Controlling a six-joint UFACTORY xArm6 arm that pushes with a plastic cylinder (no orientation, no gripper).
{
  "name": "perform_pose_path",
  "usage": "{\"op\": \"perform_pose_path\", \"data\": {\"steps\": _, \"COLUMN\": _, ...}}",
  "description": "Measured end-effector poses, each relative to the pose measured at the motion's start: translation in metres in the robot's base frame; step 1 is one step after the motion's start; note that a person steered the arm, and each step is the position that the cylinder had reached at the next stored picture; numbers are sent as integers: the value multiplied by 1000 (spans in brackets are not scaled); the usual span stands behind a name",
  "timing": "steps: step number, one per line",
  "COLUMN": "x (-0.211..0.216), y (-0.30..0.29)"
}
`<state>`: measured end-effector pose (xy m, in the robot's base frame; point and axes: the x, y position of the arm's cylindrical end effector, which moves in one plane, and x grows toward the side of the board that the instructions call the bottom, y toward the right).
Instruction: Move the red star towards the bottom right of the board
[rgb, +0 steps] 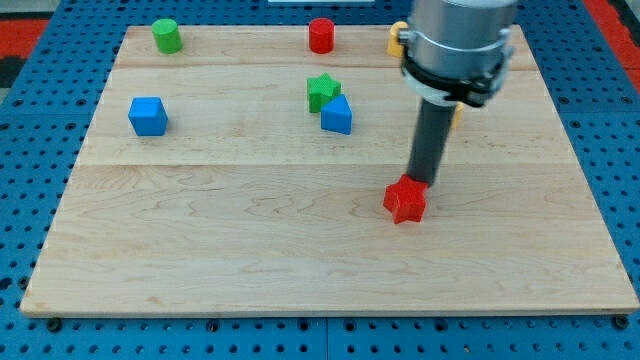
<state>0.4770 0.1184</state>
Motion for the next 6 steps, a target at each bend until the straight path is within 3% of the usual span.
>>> {"op": "perform_pose_path", "data": {"steps": 1, "x": -19, "y": -66}}
{"op": "perform_pose_path", "data": {"steps": 3, "x": 20, "y": -33}}
{"op": "perform_pose_path", "data": {"steps": 5, "x": 43, "y": -95}}
{"op": "perform_pose_path", "data": {"steps": 6, "x": 66, "y": -66}}
